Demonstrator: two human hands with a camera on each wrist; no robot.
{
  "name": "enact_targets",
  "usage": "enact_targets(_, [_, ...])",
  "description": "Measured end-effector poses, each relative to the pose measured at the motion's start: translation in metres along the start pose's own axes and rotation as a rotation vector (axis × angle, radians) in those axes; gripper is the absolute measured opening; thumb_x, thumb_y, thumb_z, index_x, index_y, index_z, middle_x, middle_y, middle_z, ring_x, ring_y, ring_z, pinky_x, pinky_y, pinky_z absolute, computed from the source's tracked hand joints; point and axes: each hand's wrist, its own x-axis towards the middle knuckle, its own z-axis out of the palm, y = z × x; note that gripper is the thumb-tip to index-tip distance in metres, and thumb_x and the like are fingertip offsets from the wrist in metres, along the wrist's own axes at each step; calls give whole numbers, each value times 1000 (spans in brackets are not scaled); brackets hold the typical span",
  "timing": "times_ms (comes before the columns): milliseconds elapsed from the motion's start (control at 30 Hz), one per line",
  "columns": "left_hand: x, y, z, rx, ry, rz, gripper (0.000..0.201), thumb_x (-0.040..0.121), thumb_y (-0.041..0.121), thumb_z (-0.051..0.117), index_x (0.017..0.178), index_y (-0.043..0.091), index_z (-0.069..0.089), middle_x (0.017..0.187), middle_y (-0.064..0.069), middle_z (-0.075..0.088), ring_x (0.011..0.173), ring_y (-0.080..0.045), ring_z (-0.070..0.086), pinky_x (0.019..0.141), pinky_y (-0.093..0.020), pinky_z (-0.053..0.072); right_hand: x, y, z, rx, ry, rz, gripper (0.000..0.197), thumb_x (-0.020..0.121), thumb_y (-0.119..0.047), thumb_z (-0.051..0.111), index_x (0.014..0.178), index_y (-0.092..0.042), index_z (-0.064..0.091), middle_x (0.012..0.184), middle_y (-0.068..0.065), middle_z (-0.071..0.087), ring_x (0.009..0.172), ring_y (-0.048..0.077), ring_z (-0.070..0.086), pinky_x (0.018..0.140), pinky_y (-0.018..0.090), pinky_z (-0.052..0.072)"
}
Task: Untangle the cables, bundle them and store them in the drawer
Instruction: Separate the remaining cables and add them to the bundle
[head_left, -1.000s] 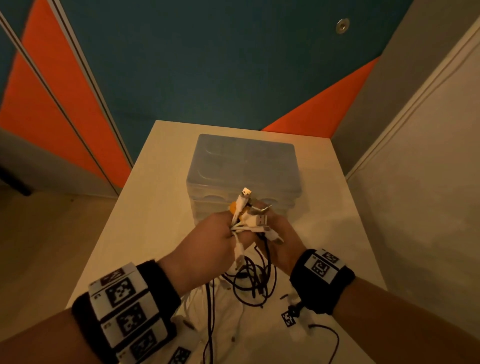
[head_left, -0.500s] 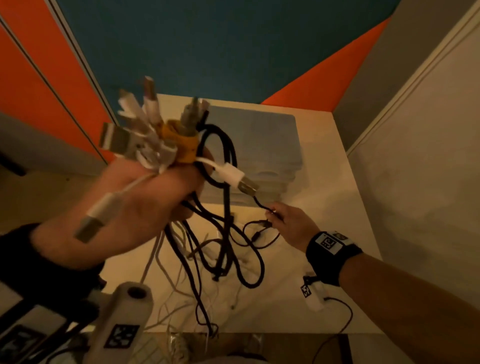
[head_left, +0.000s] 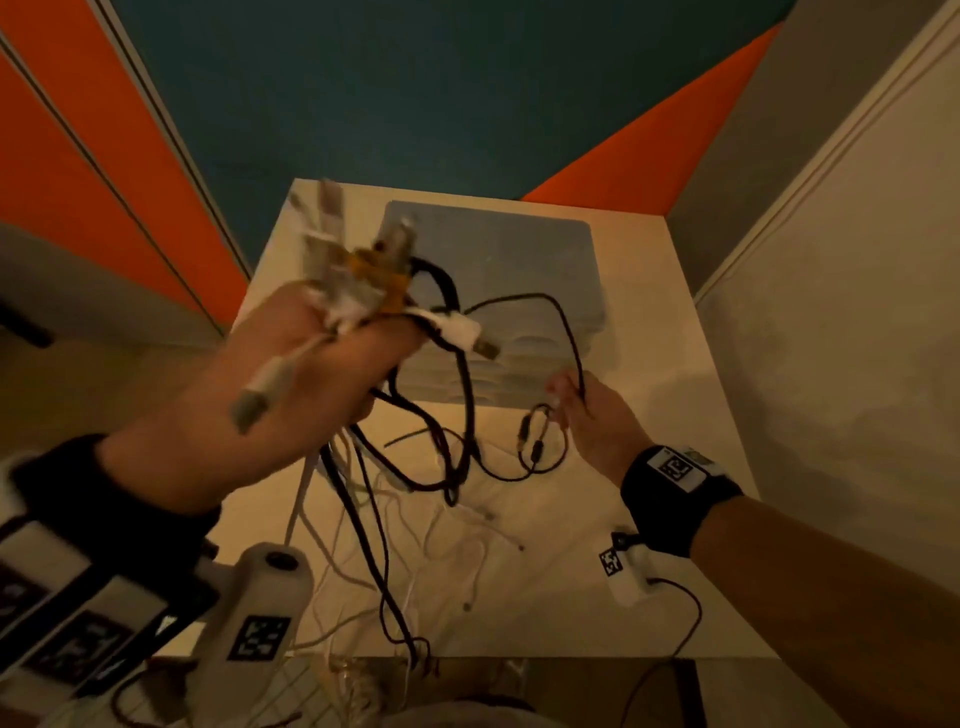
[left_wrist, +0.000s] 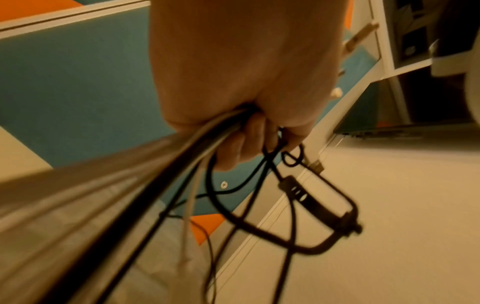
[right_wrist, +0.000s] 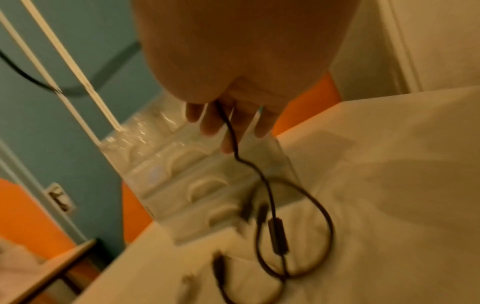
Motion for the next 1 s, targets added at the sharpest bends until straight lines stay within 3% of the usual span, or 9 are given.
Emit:
enact_targets(100, [2,-4,14,79,-57,71,37,88,38,66,75,8,48,54,-3,38,47,-10,37,49,-29,33,1,-42,-12,76,88,-206,7,102,-25,45,101,-21,50,71,-14,50,64,-4,51,60,10,37])
enact_targets(267, [10,-15,31,134,-135,147,40,96,13,59,62,19,38,53,10,40,48,-6,35,48,-15,28,-6,-82,-15,147,23,-365,21,96,-12,41,97,-32,50,79,-2,53,68,16,49,63,28,39])
enact_targets(333, [13,-21,37,130,-154,167,37,95,17,61,63,21,43,54,12,44,49,-4,39,50,-13,30,-13,-94,-14,143,-12,-415,27,95,-11,41,94,-36,51,80,-10,55,72,5,52,66,20,41])
enact_targets(400, [16,-26,42,116,-185,148,29,94,22,62,67,20,50,56,13,47,50,-3,41,51,-13,30,-19,-101,-12,152,-28,-453,29,96,-11,42,96,-39,52,77,-9,55,69,6,52,63,20,41])
enact_targets(567, [18,-36,53,20,-199,80,16,86,7,71,81,20,64,67,13,63,59,4,54,58,-9,39,-23,-110,-13,161,-52,-524,27,96,-21,44,93,-46,53,80,-22,56,74,3,55,63,21,46])
enact_targets(667, [18,-39,54,1,-227,92,9,86,5,70,86,13,65,72,5,63,64,2,53,62,-14,42,-22,-111,-12,125,27,-605,20,93,-17,48,102,-29,61,90,-20,53,85,-3,53,76,12,41])
enact_targets(767, [18,-37,53,-48,-238,74,8,90,2,64,86,9,65,69,-1,61,61,0,50,61,-17,42,-18,-104,-11,130,38,-590,21,93,-18,50,106,-15,67,94,-14,54,88,3,56,79,17,44])
enact_targets(867, [10,-30,49,-201,-277,57,46,94,-11,50,69,27,58,51,16,45,46,3,38,50,-12,34,-17,-101,-10,83,5,-592,22,93,-21,51,102,-11,69,93,-20,56,89,-2,56,78,17,44])
enact_targets(1000, [6,-20,46,-273,-341,53,47,96,1,53,63,33,62,49,19,46,44,2,41,50,-11,35,-16,-101,-8,107,-59,-574,23,91,-21,52,102,-9,69,95,-5,64,92,14,62,80,31,51])
